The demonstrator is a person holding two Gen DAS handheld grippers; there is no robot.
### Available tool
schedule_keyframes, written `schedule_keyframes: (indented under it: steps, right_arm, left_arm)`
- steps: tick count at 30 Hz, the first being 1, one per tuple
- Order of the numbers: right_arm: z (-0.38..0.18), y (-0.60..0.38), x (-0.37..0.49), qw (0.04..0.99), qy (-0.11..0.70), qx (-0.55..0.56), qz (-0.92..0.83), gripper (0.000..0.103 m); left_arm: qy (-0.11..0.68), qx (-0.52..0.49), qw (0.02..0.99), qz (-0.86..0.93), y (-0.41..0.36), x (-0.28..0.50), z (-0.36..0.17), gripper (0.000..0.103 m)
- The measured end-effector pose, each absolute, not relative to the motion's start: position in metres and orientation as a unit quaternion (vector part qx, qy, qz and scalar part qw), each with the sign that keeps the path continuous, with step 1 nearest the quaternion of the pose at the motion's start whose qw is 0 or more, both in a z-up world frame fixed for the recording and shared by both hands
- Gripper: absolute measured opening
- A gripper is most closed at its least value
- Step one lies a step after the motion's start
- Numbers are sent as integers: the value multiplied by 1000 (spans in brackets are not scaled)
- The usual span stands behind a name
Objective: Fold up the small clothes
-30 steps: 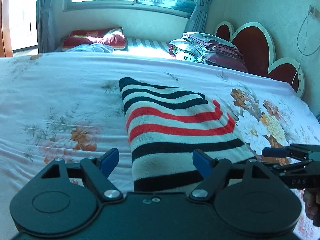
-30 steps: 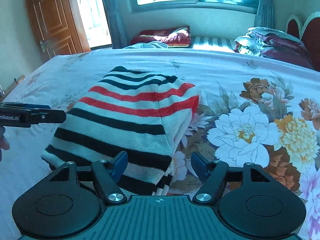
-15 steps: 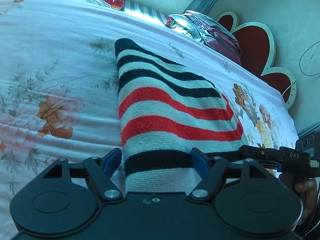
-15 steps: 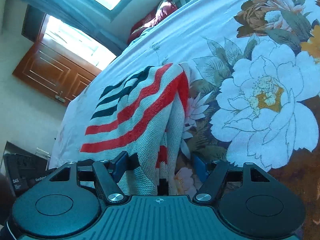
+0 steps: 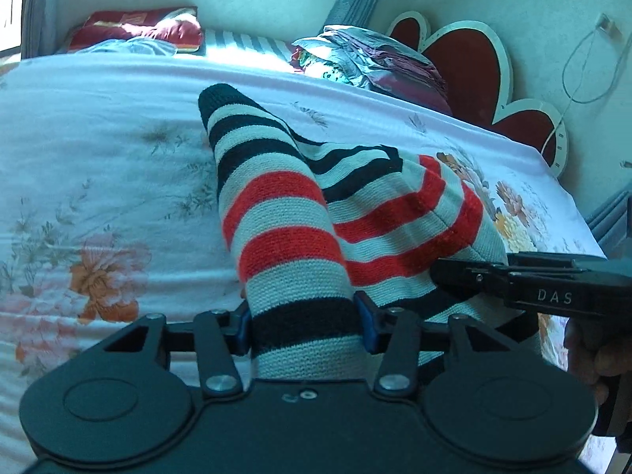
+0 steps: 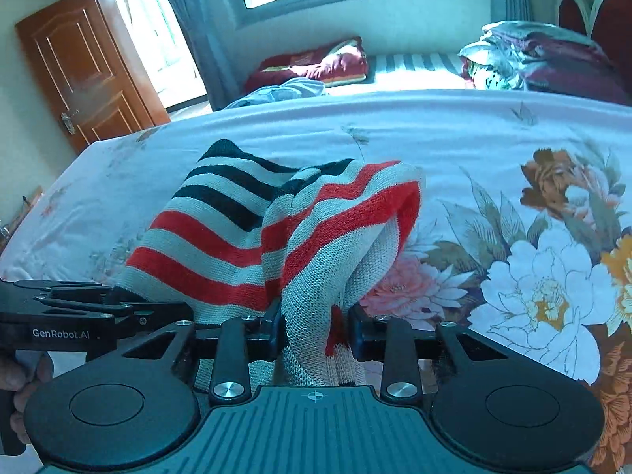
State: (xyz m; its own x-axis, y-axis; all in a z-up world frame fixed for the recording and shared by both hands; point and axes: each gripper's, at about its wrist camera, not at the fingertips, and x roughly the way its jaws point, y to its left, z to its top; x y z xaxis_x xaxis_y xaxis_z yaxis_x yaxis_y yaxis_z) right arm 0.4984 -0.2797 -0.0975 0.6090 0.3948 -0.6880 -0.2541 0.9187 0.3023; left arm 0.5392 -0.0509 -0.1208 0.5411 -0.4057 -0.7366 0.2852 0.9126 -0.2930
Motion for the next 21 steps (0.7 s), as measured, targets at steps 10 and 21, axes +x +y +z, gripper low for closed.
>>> schedule_keyframes:
  steps: [10, 21]
  right_arm:
    - [-74, -139, 495, 898, 383, 76, 201, 32]
    - [-137, -44, 516, 870, 438, 70, 214, 34]
  left_arm:
    - [416, -32, 889, -189, 70, 520, -83, 48]
    - [458, -91, 864, -187, 175, 527, -124, 54]
